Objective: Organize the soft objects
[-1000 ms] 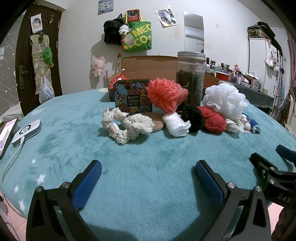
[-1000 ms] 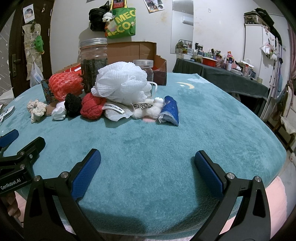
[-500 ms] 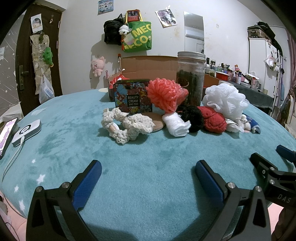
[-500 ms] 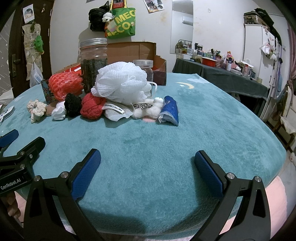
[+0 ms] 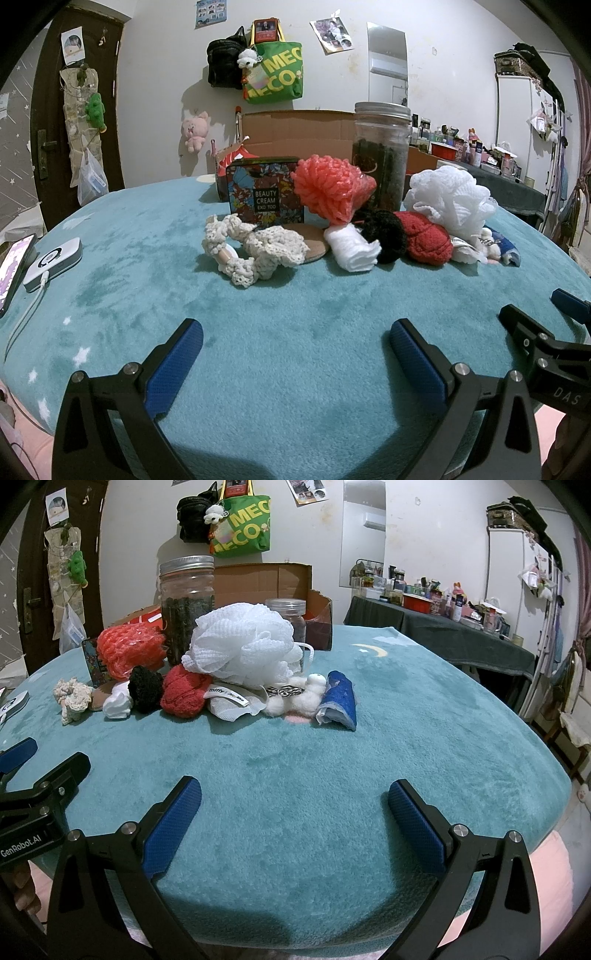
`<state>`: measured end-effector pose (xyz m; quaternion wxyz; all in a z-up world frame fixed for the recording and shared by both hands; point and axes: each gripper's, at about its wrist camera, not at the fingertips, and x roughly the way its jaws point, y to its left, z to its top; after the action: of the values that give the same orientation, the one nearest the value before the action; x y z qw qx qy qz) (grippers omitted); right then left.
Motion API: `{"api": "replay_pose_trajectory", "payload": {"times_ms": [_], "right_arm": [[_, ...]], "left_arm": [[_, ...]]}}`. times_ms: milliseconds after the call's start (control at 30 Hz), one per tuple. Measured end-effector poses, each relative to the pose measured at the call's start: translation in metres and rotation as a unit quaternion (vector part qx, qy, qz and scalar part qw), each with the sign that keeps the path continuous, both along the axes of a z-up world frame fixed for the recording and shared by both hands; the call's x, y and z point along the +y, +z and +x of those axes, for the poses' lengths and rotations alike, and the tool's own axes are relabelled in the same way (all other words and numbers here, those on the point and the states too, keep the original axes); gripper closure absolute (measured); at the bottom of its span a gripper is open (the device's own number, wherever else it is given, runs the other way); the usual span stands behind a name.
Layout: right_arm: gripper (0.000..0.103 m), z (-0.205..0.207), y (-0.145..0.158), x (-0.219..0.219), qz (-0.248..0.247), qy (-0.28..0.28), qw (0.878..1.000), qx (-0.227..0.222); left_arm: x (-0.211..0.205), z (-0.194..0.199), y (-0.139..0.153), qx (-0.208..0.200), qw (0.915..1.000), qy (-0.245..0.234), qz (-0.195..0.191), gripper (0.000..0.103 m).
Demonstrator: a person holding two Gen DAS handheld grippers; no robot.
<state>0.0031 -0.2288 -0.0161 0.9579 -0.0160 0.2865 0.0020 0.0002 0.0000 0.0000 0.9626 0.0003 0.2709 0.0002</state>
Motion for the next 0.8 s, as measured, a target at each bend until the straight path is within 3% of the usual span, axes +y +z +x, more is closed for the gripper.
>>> {"api": "replay_pose_trajectory", "payload": {"times_ms": [800], "right_arm": [[0.000, 0.0060, 0.0018, 0.0009, 0.006, 0.003, 1.000, 0.014]], "left_arm": [[0.0053, 0.0024, -0.0049, 0.009, 0.9999, -0.002, -0.007, 0.000]]}}
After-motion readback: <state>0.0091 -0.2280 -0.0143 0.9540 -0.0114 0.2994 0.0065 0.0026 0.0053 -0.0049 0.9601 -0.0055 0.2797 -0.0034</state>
